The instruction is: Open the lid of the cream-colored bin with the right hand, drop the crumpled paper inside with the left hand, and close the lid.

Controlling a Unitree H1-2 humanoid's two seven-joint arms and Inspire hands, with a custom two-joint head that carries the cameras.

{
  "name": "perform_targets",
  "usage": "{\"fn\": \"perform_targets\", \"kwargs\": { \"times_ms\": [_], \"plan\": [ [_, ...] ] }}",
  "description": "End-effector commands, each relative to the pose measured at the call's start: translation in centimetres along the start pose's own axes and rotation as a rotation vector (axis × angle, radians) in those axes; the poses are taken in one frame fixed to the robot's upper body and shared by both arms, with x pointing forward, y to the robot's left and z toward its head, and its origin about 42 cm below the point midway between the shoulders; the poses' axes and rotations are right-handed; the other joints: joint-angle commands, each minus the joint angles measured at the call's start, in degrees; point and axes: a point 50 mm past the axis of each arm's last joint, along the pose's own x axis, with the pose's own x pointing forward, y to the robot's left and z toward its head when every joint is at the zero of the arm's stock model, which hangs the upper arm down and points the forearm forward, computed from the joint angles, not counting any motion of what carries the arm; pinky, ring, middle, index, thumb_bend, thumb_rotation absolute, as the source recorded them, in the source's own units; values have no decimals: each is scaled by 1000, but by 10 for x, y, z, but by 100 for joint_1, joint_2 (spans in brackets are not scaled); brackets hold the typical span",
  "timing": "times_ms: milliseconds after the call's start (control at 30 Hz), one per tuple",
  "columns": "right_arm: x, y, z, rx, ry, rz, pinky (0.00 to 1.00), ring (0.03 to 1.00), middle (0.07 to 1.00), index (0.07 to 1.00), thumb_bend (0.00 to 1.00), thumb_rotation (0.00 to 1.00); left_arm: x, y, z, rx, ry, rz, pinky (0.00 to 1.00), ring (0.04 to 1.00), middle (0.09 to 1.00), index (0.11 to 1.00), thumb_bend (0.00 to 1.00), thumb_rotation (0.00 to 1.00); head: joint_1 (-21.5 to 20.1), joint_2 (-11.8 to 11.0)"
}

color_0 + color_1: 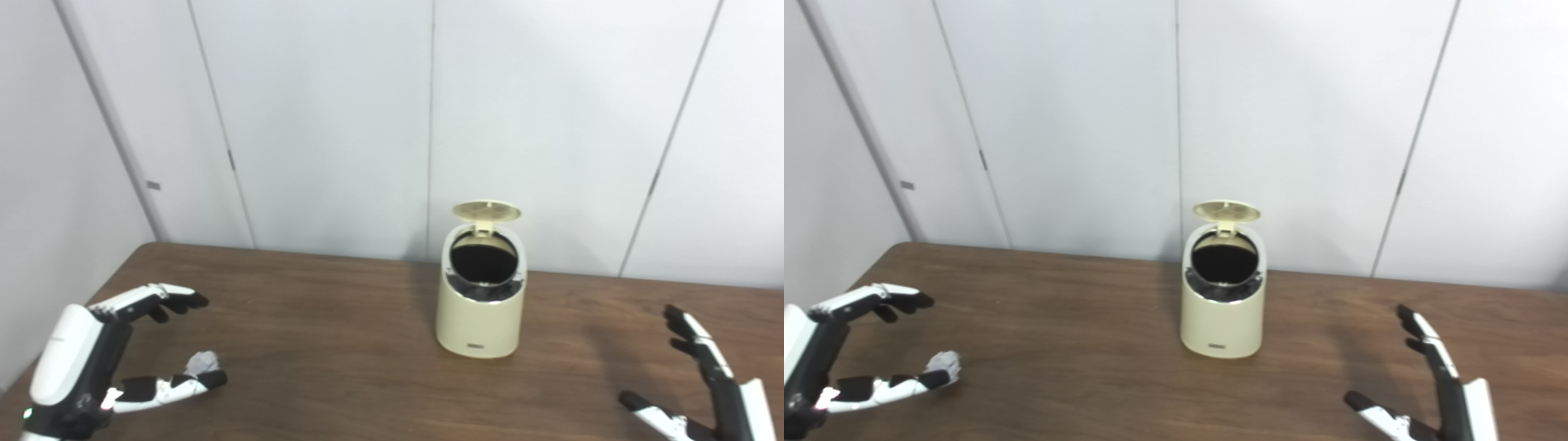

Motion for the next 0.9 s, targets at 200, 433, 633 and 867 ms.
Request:
{"fn": "perform_targets", "kwargs": {
  "times_ms": [200, 433, 633, 867],
  "plan": [
    [-12, -34, -32, -68, 53, 39, 804, 871, 888, 891, 810, 653, -13, -8, -4, 43, 24, 33, 523, 595, 629, 627, 1000, 165, 490, 129],
    [-10, -47, -41, -43, 77, 44, 795, 875, 889, 892, 887, 709, -21, -27, -7, 41, 80, 33, 545, 620, 653, 642, 1000, 291, 847, 202],
    [-8, -53, -44, -17, 73, 65, 731, 852, 876, 870, 874, 706, -26, -40, -16, 97, 99, 16, 546, 631, 673, 665, 997, 343, 1088, 232],
    [-7, -57, -46, 8, 78, 81, 719, 843, 865, 863, 866, 703, -24, -49, -26, 156, 87, 53, 547, 644, 692, 689, 990, 355, 1244, 228]
  ]
}}
